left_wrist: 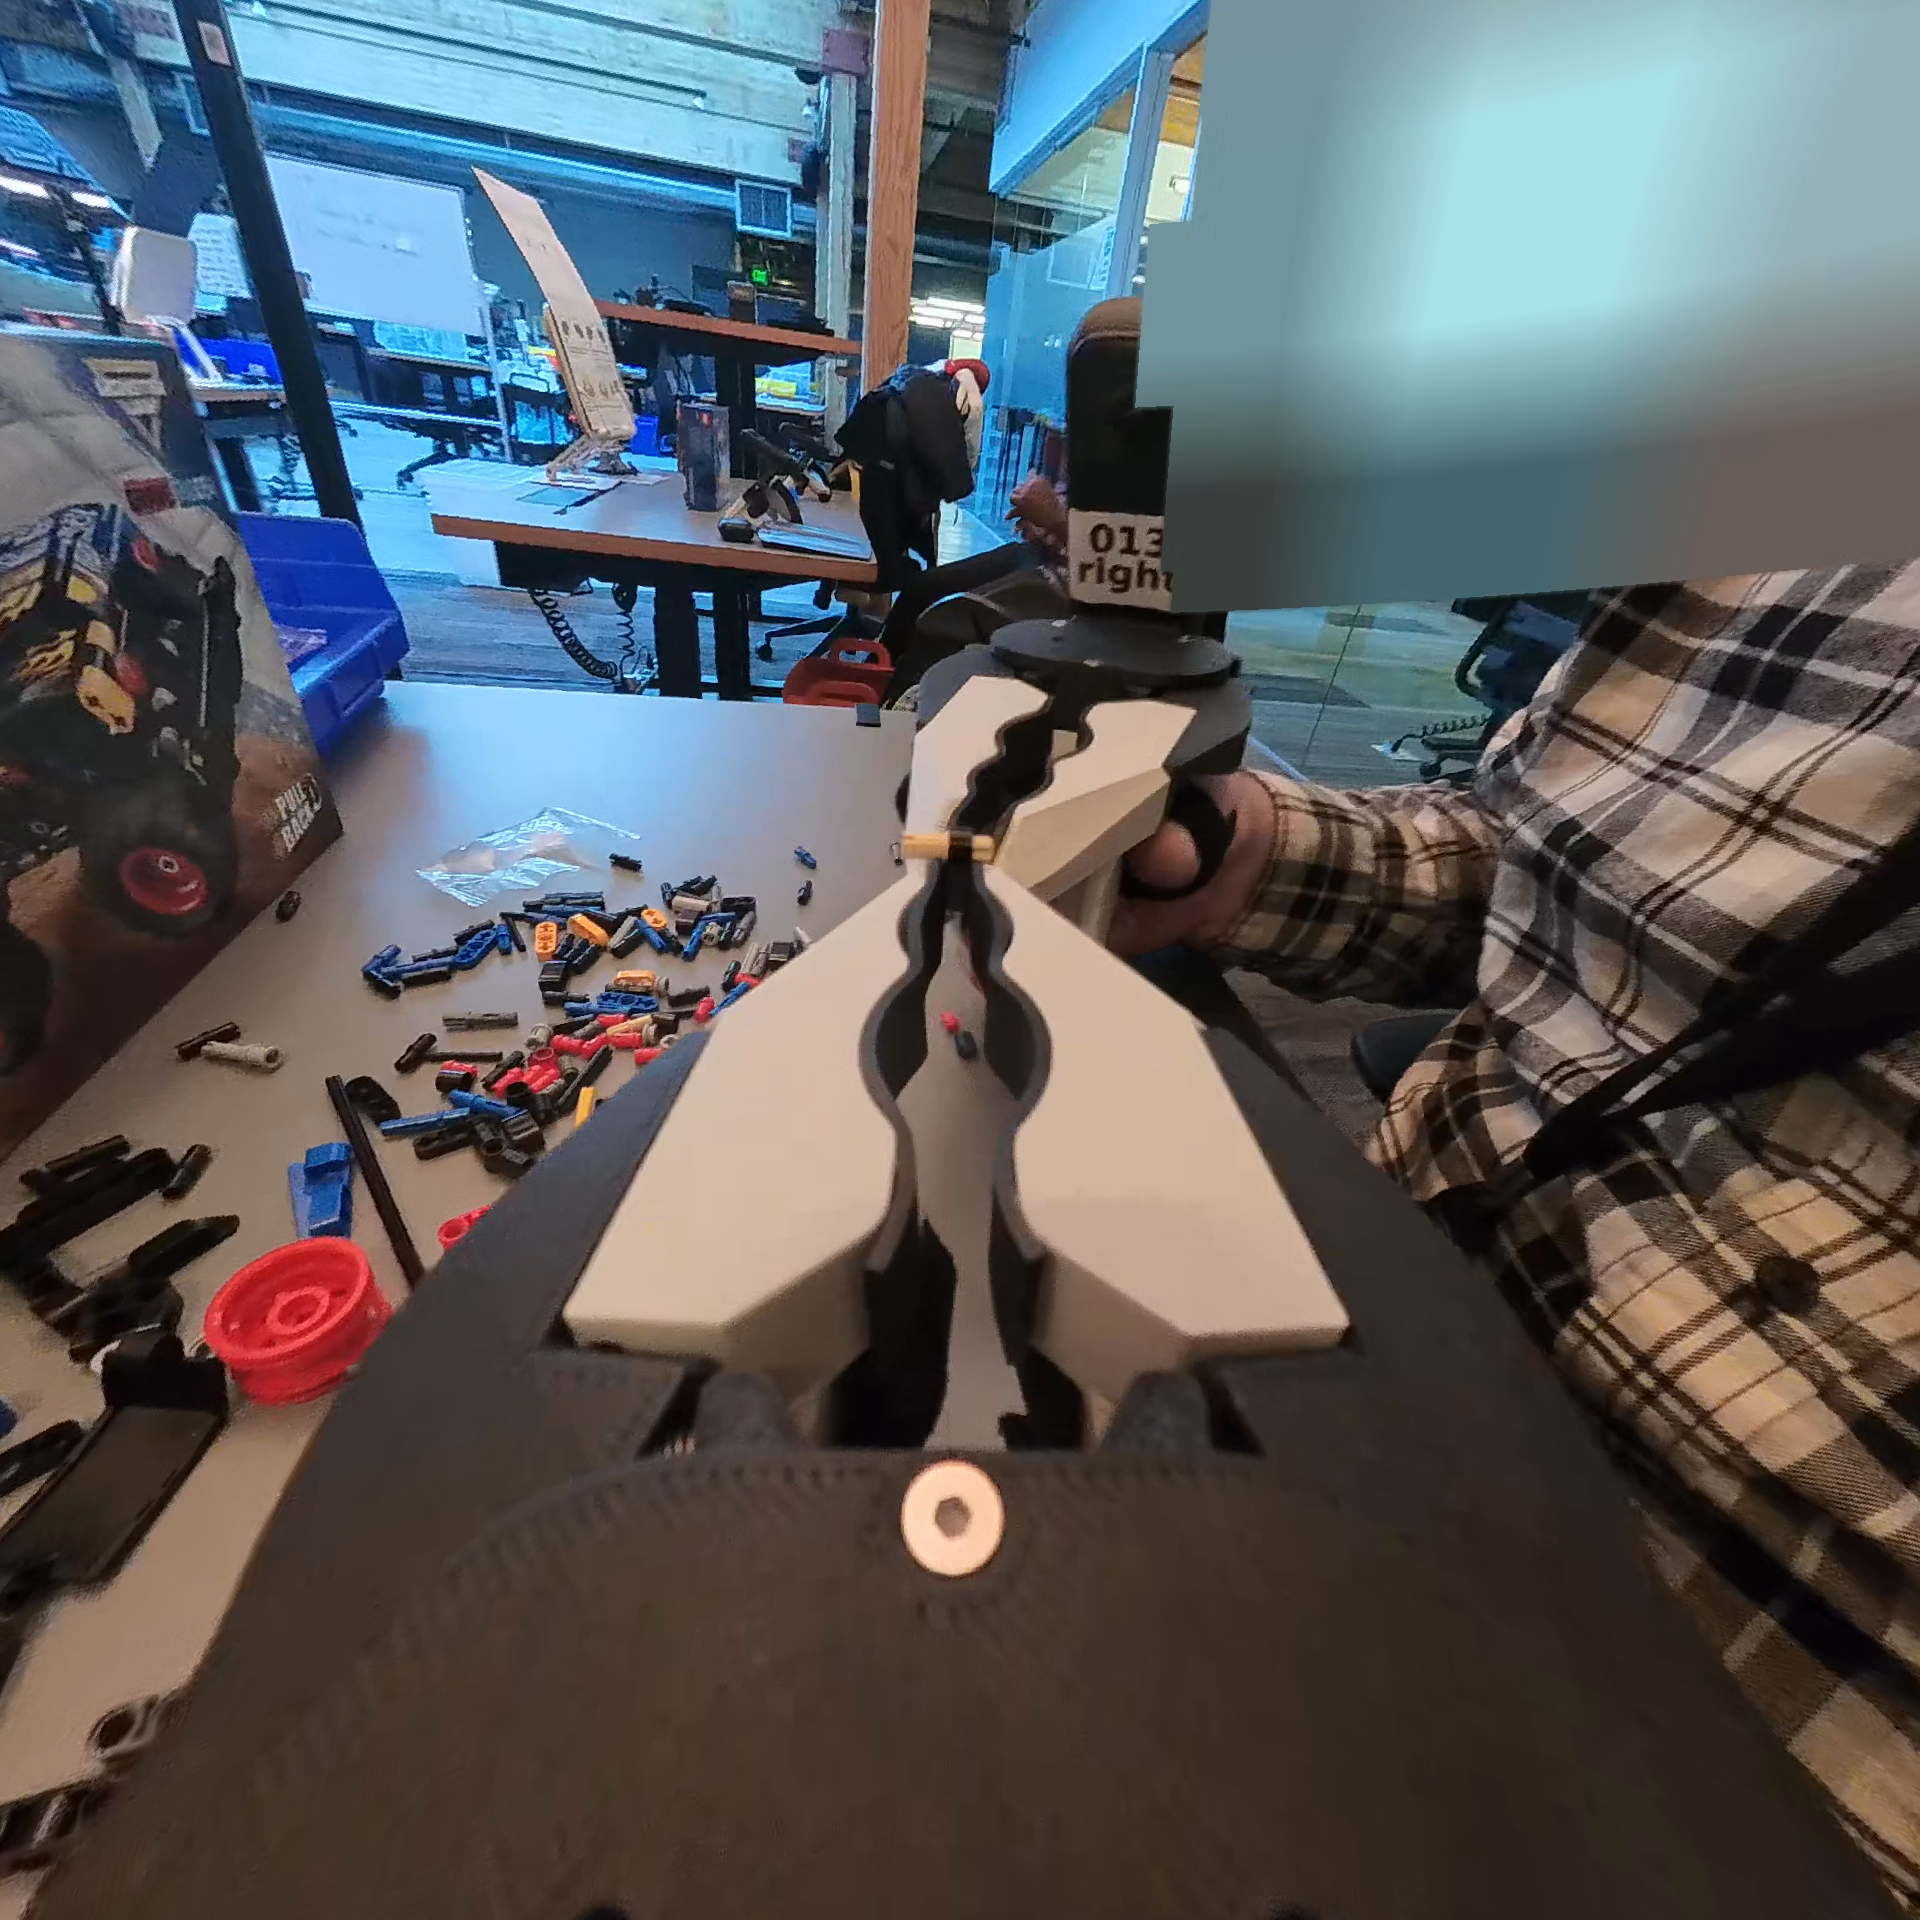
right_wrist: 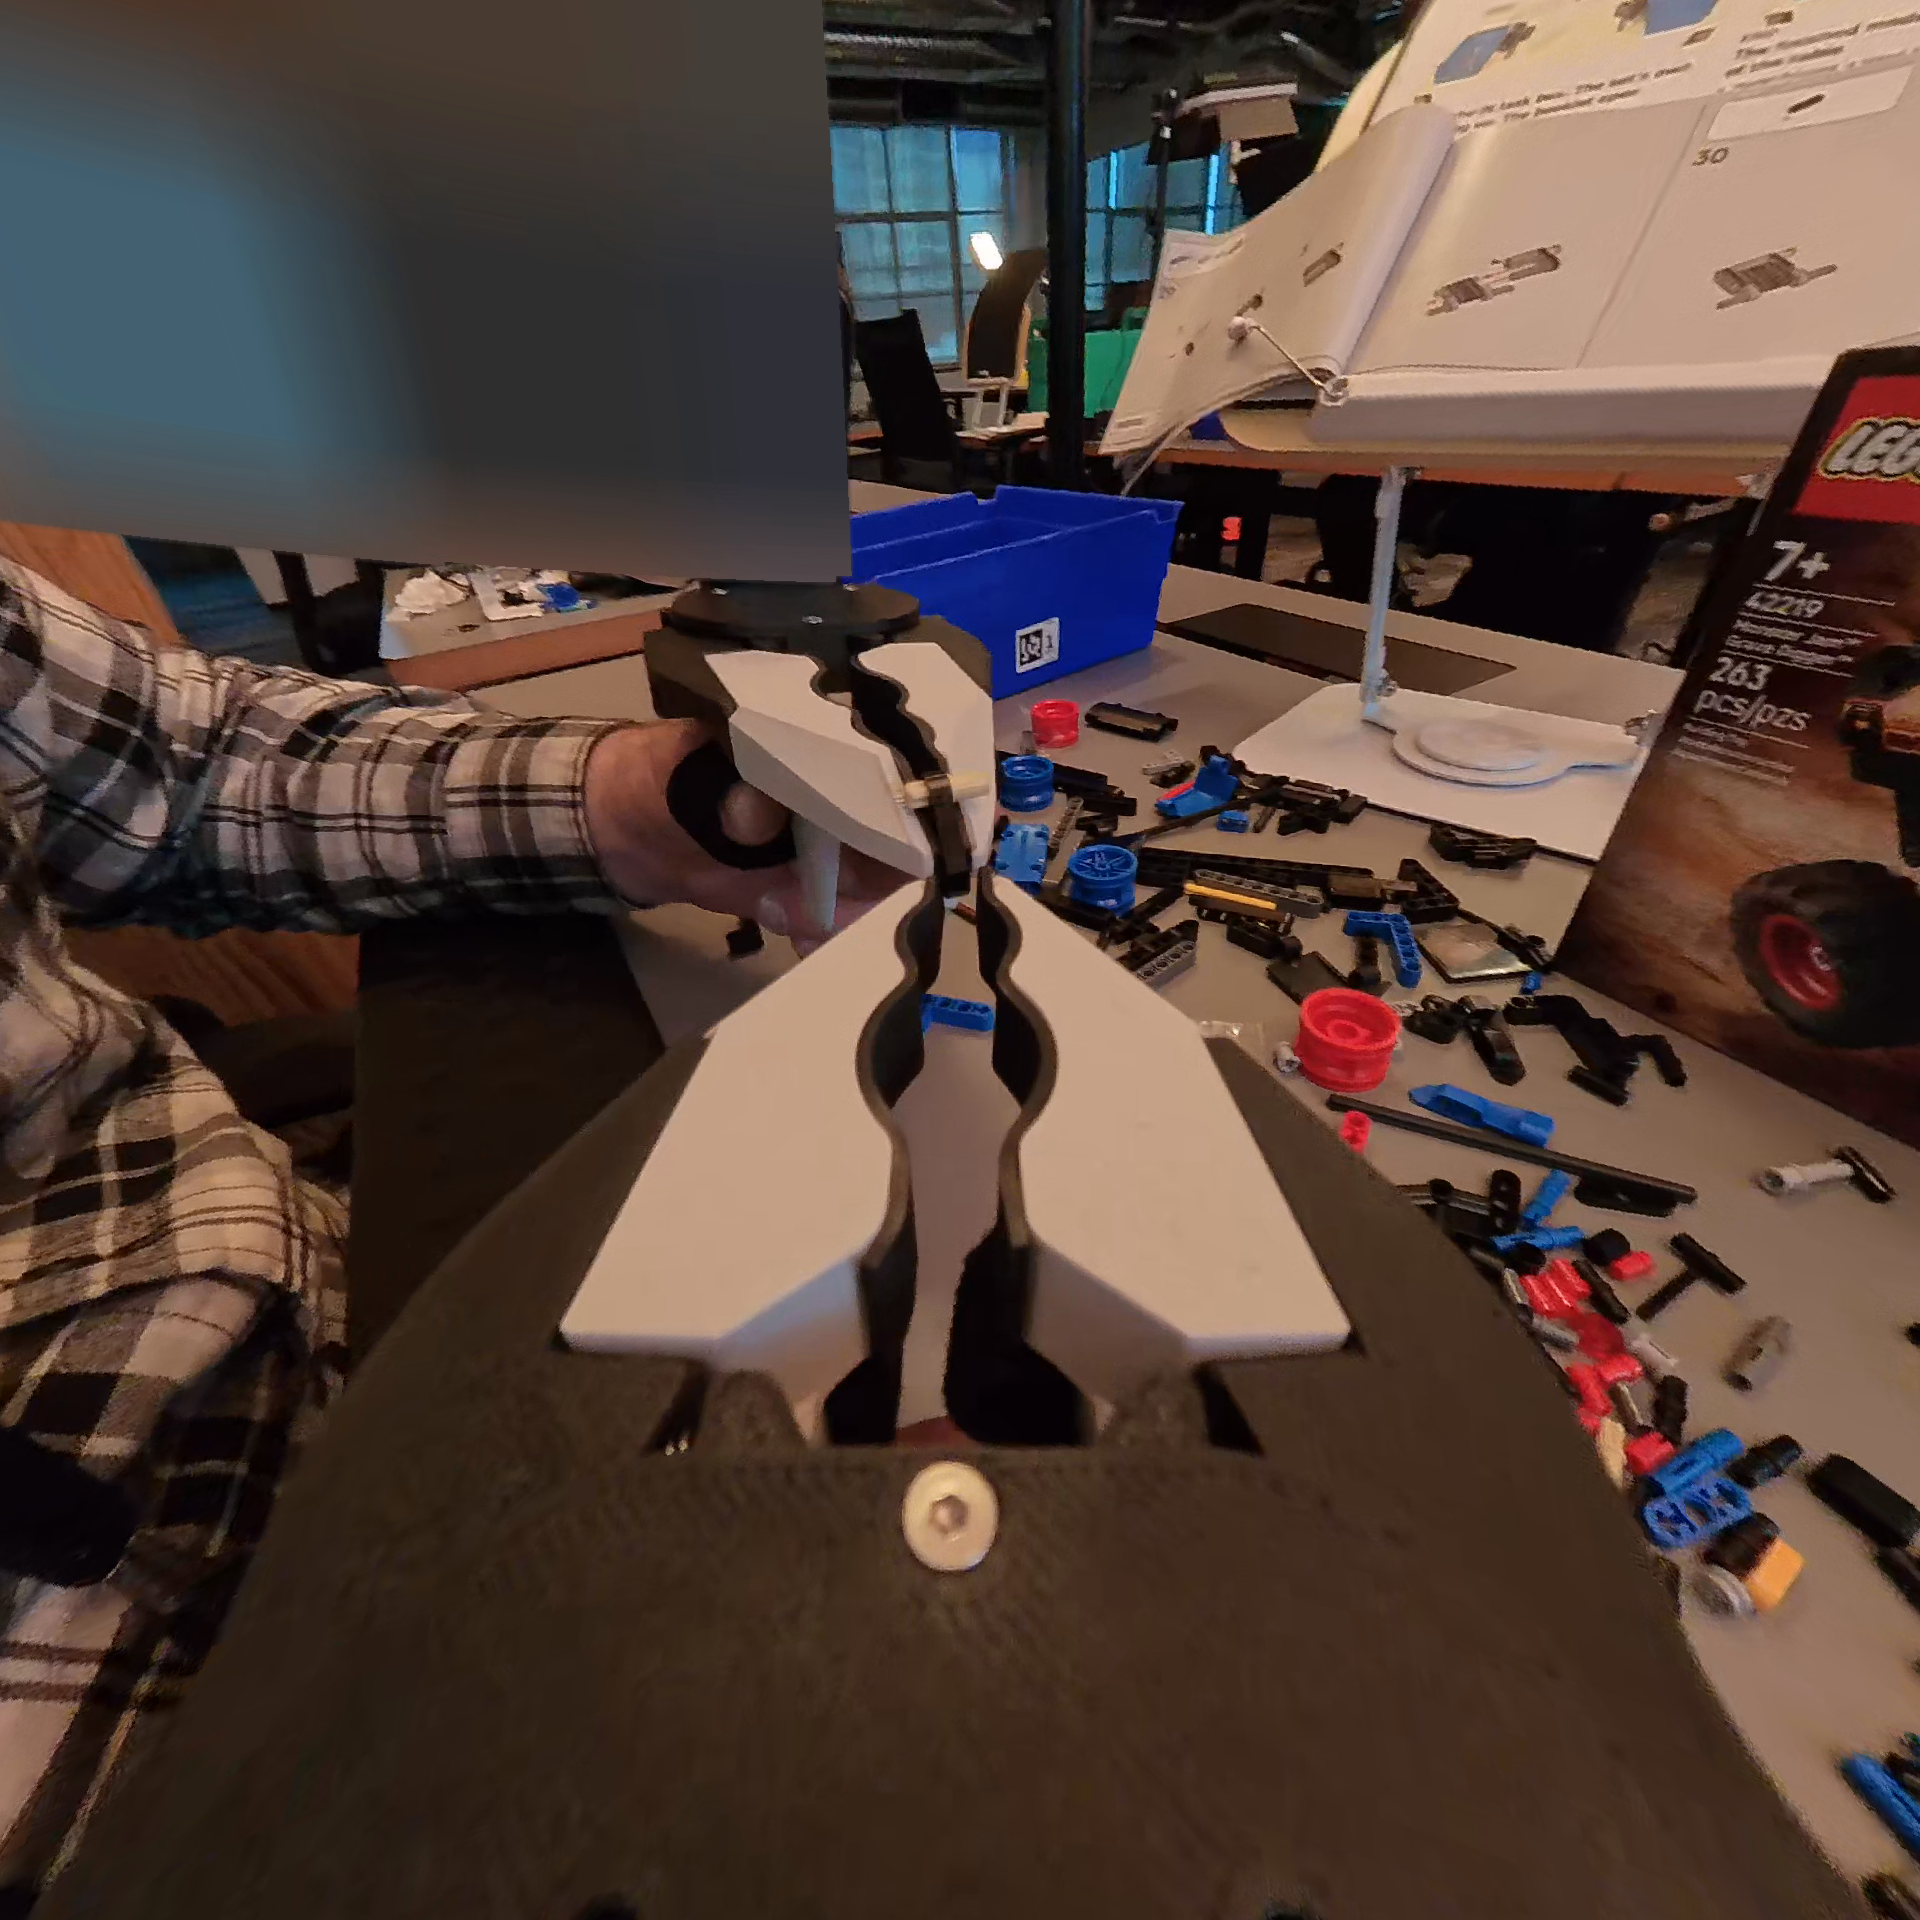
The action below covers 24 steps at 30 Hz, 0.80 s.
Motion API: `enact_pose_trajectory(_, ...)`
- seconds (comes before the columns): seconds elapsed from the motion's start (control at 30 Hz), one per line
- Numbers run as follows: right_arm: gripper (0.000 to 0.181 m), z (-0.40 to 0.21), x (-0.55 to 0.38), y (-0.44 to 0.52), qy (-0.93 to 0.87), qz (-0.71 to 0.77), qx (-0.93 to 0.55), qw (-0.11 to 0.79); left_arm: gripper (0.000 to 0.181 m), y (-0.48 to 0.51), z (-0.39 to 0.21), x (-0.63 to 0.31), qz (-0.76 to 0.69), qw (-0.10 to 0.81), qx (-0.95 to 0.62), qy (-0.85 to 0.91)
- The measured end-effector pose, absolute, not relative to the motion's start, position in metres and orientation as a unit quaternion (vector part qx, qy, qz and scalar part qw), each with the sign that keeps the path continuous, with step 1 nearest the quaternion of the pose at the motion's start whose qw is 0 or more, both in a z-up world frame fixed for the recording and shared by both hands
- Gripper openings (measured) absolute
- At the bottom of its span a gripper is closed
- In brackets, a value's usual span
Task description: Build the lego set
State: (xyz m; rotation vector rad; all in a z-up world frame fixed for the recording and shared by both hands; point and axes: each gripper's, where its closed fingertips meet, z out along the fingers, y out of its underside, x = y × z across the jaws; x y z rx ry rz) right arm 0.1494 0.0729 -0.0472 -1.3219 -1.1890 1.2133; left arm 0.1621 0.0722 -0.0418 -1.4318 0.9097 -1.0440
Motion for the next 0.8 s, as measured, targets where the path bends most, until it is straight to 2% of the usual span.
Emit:
enact_pose_trajectory(0.3,0.004,-0.067,0.157,0.082,-0.508,0.324,-0.581,0.548,0.003,0.081,-0.062,0.168,-0.377,0.53,-0.646,0.401)
enact_pose_trajectory(0.8,0.003,-0.073,0.161,0.085,-0.509,0.339,-0.587,0.531,0.007,0.081,-0.074,0.169,-0.37,0.509,-0.661,0.409)
